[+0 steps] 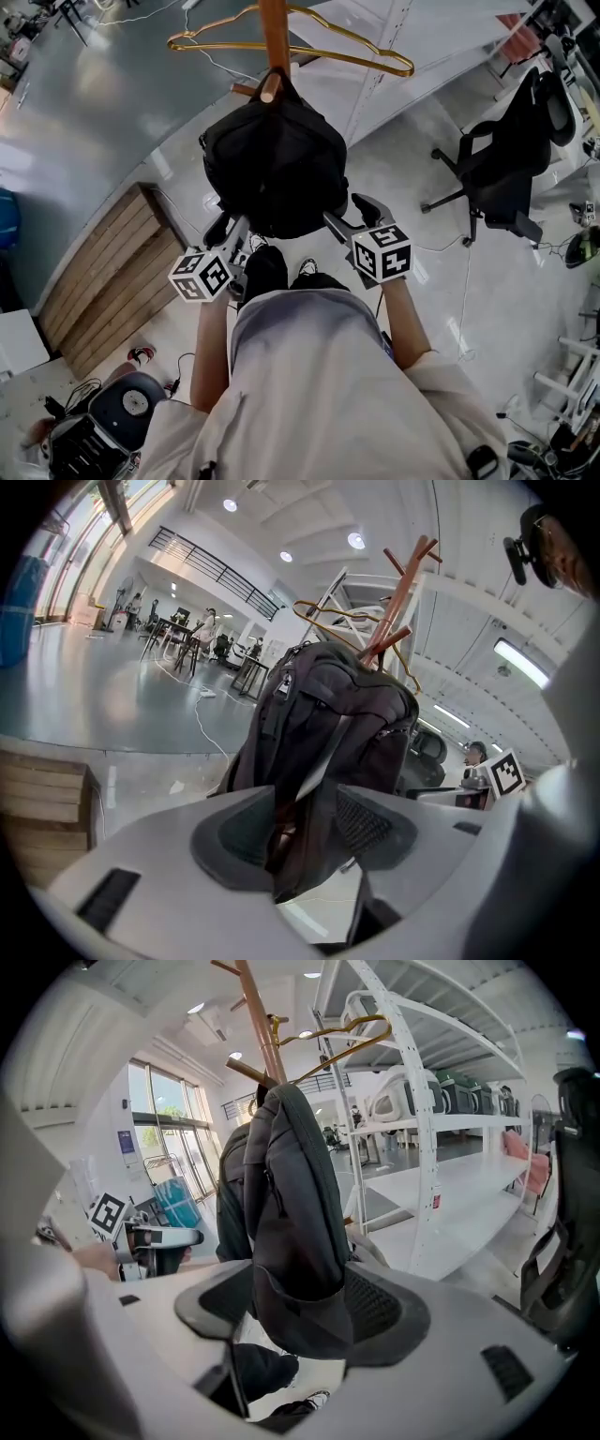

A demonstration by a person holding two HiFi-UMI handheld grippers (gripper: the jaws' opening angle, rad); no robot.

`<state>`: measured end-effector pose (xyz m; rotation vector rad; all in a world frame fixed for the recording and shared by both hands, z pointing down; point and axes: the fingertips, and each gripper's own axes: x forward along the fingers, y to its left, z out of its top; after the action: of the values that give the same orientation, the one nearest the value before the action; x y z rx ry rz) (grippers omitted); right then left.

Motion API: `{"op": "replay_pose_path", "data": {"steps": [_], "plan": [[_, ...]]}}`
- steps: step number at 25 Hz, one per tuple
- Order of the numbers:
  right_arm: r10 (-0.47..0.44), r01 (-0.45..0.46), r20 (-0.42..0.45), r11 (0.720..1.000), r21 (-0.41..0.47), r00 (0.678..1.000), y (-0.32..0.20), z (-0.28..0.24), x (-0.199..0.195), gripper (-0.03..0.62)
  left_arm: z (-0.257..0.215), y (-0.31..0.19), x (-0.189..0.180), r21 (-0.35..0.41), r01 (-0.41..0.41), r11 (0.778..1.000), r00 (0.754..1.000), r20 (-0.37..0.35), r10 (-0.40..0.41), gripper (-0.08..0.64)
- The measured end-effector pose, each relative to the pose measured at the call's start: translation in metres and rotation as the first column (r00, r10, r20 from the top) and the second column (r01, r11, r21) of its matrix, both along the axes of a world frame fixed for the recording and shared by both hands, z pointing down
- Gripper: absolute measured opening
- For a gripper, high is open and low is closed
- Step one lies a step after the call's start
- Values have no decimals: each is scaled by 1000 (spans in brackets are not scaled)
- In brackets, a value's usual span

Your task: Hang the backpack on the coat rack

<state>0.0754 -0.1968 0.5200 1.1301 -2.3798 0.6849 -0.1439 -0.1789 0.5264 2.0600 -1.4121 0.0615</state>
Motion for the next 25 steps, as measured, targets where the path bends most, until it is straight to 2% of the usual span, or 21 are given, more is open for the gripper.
{"op": "replay_pose_path", "data": {"steps": [8, 12, 15, 17, 21, 25], "plan": [[23, -23, 115, 1000, -4, 993, 19, -15, 3, 309, -13, 23, 27, 21, -12, 1000, 1000, -28, 13, 164], [23, -26, 124, 1000, 18, 992, 24, -24, 9, 259, -20, 29, 33, 46, -5, 999, 999, -53, 7, 133], [7, -11, 96, 999, 48, 995, 27, -30, 13, 210, -29, 32, 35, 80, 1, 997, 1000, -29, 1, 115], [6, -12, 82, 997, 75, 997, 27, -36, 14, 187, -39, 33, 32, 120, 15, 993, 1000, 9, -16, 61], [8, -17, 86, 993, 114, 996, 29, -52, 19, 130, -53, 35, 30, 153, 30, 988, 997, 71, -42, 44], [-14, 8, 47, 991, 133, 999, 32, -61, 17, 79, -69, 35, 24, 178, 49, 983, 995, 78, -64, 20]]}}
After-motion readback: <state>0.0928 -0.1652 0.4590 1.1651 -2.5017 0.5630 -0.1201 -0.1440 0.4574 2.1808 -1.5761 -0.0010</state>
